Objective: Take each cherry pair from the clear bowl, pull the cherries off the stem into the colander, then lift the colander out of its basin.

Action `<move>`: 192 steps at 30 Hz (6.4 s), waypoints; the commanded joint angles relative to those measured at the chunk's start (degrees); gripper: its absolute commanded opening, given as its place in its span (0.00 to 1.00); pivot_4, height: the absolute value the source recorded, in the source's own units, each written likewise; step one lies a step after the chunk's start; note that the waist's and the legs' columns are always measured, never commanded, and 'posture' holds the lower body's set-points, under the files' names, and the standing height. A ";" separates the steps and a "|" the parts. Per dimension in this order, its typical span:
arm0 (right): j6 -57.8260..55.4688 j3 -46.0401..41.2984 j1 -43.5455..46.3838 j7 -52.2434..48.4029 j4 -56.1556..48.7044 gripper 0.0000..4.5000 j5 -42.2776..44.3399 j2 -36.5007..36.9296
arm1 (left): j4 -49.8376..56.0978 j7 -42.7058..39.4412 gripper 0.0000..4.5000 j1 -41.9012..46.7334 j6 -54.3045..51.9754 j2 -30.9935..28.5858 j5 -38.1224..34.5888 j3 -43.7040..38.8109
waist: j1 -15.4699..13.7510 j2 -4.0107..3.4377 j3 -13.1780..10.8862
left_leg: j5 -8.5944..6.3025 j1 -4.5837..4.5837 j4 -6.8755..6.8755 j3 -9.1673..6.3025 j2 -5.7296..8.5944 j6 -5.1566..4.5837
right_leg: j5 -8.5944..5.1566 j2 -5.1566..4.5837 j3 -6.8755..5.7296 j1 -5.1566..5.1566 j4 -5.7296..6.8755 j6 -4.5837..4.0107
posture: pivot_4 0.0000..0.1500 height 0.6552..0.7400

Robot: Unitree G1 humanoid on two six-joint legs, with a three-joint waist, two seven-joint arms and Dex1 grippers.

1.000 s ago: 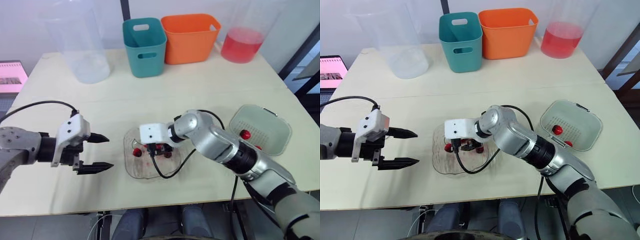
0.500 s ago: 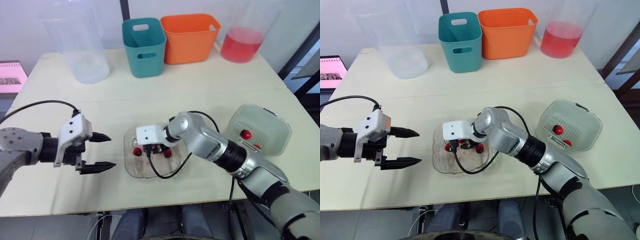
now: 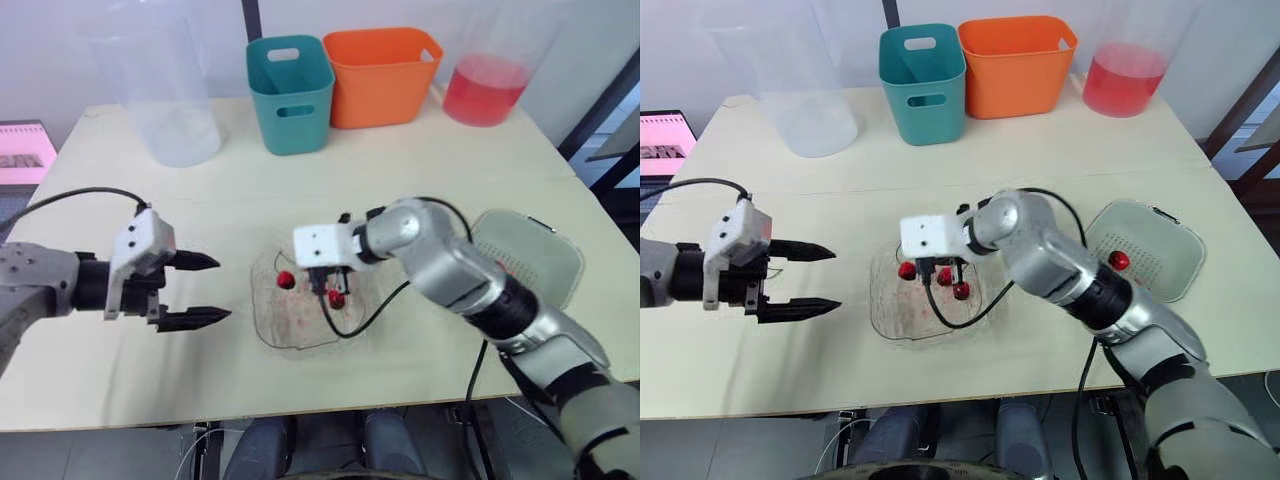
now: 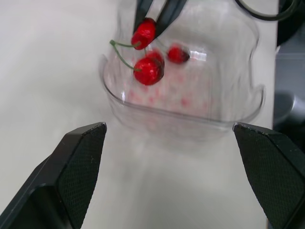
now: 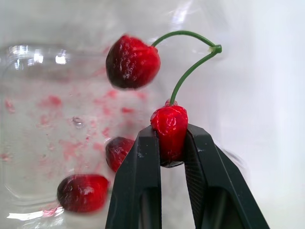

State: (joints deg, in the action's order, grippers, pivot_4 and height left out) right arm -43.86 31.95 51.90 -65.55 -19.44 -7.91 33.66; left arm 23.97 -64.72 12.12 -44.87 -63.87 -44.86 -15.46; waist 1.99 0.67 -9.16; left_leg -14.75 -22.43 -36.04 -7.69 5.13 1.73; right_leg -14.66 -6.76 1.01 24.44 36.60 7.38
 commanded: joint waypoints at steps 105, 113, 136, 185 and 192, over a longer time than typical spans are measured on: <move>-26.50 -27.54 3.84 14.35 -3.02 0.07 47.53 8.49 | -27.49 -4.77 0.00 50.15 -1.46 28.91 5.40 14.58 | 0.23 0.05 0.02 | 0.08 -0.01 -0.15 0.03 0.06 0.11 | 0.01 -0.04 0.03 0.06 0.34 0.02 | 1.00 1.00; -25.30 -28.01 1.22 14.32 -3.69 0.07 48.24 12.05 | -27.56 -3.47 0.00 50.22 -2.87 28.45 3.63 13.29 | 0.33 0.05 0.02 | 0.07 -0.01 -0.14 0.03 0.05 0.11 | 0.01 -0.03 0.02 0.06 0.34 0.02 | 1.00 1.00; -17.18 -44.53 -7.71 18.90 -0.33 0.07 47.71 17.12 | -26.91 -2.90 0.00 45.31 1.44 28.40 7.96 15.18 | -0.82 0.09 0.00 | 0.07 -0.02 -0.17 0.10 0.06 0.11 | 0.01 -0.05 0.05 0.05 0.28 0.02 | 1.00 1.00; 5.09 -53.48 -38.97 13.49 17.67 0.57 35.36 25.55 | -20.69 -0.24 0.00 34.35 5.97 27.26 12.36 16.43 | -1.32 0.07 0.01 | 0.06 0.07 -0.27 0.36 0.00 0.07 | 0.00 -0.03 0.14 -0.07 0.26 0.03 | 1.00 1.00; -1.20 -56.59 -32.12 13.17 17.33 1.00 40.66 27.05 | -22.19 0.36 0.00 36.05 5.24 27.57 10.74 14.78 | -1.27 0.07 0.01 | 0.06 0.07 -0.26 0.35 -0.01 0.07 | 0.00 -0.03 0.13 -0.07 0.26 0.02 | 1.00 1.00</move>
State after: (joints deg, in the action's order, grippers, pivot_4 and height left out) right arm -43.30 -21.70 17.57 -52.14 -0.71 30.27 59.35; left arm 1.13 -64.52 46.47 -39.65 -35.80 -33.19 1.23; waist 0.72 0.74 -9.15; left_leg -14.69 -22.36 -36.30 -7.35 5.12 1.80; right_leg -14.66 -6.78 1.13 24.37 36.86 7.40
